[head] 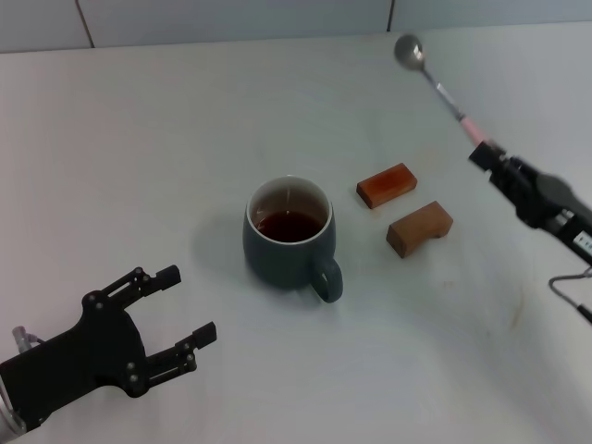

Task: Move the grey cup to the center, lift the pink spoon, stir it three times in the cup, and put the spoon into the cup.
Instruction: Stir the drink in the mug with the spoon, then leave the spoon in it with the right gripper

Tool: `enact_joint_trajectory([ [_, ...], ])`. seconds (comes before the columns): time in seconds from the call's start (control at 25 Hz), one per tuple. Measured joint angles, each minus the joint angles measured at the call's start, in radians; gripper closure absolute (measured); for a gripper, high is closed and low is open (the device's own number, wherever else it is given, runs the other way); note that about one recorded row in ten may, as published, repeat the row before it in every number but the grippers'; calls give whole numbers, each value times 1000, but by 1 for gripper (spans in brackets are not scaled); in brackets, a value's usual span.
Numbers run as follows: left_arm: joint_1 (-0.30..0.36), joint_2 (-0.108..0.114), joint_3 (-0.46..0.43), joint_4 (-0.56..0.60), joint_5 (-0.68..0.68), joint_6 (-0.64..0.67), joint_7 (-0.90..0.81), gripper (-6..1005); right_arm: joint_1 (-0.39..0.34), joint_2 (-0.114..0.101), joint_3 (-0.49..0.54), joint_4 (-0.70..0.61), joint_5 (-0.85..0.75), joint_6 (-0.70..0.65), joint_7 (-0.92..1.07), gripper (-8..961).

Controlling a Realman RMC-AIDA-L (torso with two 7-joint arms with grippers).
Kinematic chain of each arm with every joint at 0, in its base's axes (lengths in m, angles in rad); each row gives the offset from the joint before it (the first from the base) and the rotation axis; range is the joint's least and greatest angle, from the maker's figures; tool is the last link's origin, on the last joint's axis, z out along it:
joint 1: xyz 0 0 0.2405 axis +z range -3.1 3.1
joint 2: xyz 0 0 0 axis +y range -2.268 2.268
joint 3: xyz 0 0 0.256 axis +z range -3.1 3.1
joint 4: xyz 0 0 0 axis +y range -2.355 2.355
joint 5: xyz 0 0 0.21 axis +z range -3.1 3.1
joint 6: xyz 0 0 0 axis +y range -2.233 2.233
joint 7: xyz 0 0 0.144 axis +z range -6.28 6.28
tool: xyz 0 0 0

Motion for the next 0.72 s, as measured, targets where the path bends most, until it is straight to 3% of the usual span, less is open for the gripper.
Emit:
enact_joint_trajectory([
  [0.2,-3,0,0,0,0,-2,1,191,35,-6,-3,-109,0,-115,-19,832],
  [0.4,-7,0,0,1,-3,-7,1,191,82,-35,-14,-178,-9,-217,-15,833],
  [0.72,-16,0,-2,2,-11,-7,6,191,178,-70,-154,-278,-11,-230,44,833],
])
